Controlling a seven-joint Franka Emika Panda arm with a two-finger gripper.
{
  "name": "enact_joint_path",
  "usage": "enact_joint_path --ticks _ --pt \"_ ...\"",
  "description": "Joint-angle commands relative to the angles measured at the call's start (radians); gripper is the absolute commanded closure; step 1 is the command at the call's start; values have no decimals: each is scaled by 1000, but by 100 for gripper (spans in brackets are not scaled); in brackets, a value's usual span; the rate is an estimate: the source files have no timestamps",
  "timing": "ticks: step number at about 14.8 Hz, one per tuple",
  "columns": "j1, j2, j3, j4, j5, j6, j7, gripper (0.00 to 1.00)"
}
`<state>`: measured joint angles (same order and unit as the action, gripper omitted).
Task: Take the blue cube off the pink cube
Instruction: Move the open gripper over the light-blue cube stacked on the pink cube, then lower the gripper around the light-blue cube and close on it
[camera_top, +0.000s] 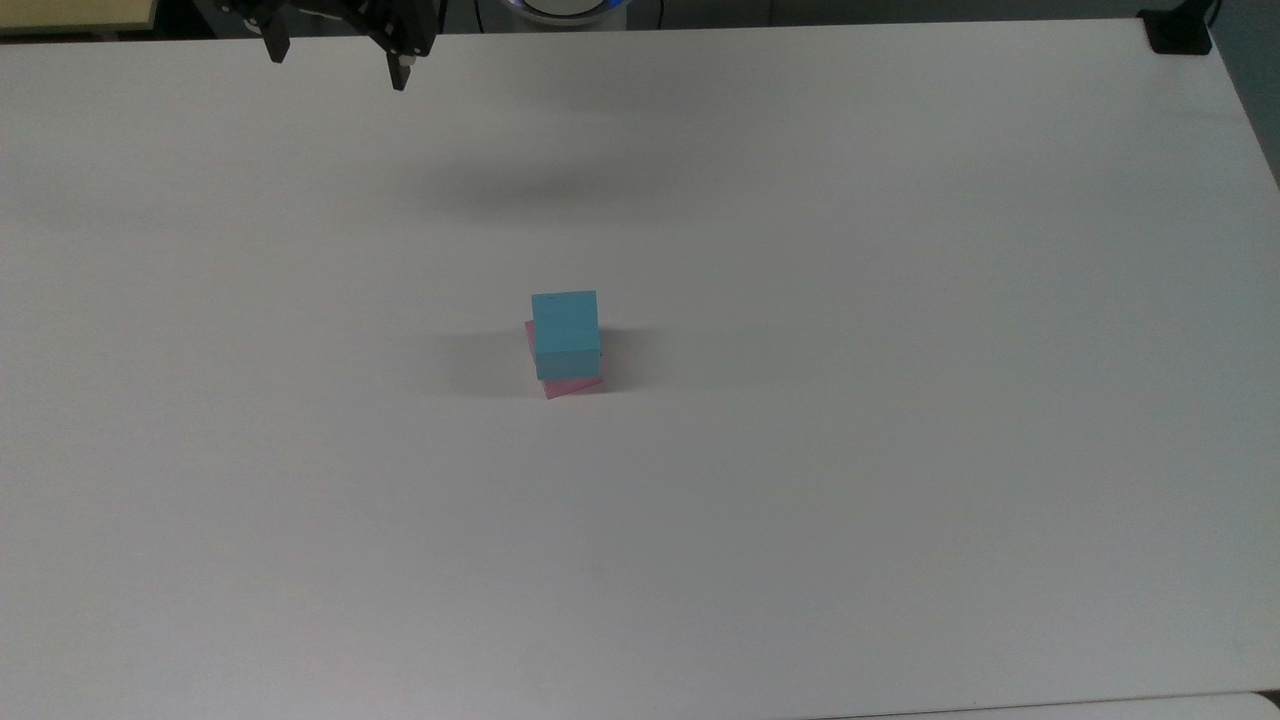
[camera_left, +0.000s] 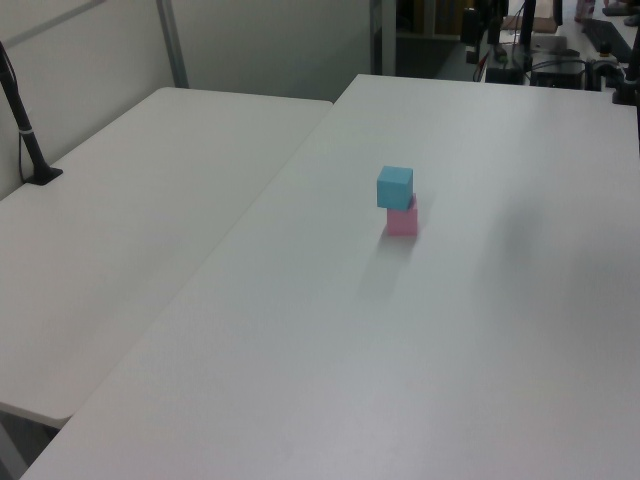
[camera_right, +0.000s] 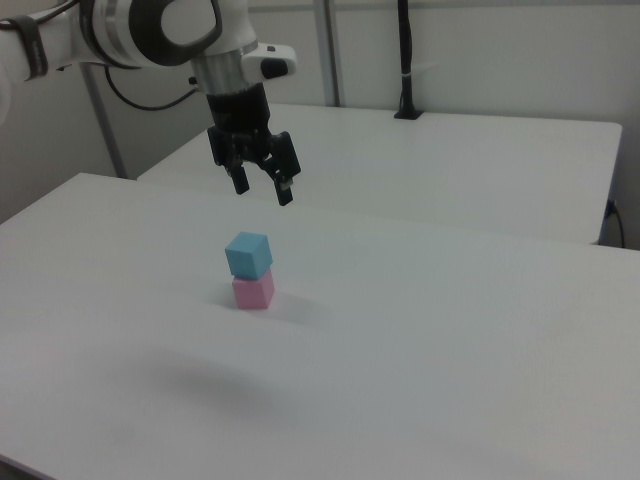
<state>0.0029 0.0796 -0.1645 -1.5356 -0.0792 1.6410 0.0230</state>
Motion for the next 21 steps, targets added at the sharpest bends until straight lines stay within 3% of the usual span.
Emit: enact_joint_path --ticks 1,7,10,16,21 --pt "2 -27 -6 -43 6 34 -18 0" --pt "11 -21 -6 -57 4 60 -18 0" --pt "64 -11 -4 -63 6 75 -6 0" --pt "206 97 -6 -61 12 189 34 0" --pt "232 199 -4 -63 13 328 71 0"
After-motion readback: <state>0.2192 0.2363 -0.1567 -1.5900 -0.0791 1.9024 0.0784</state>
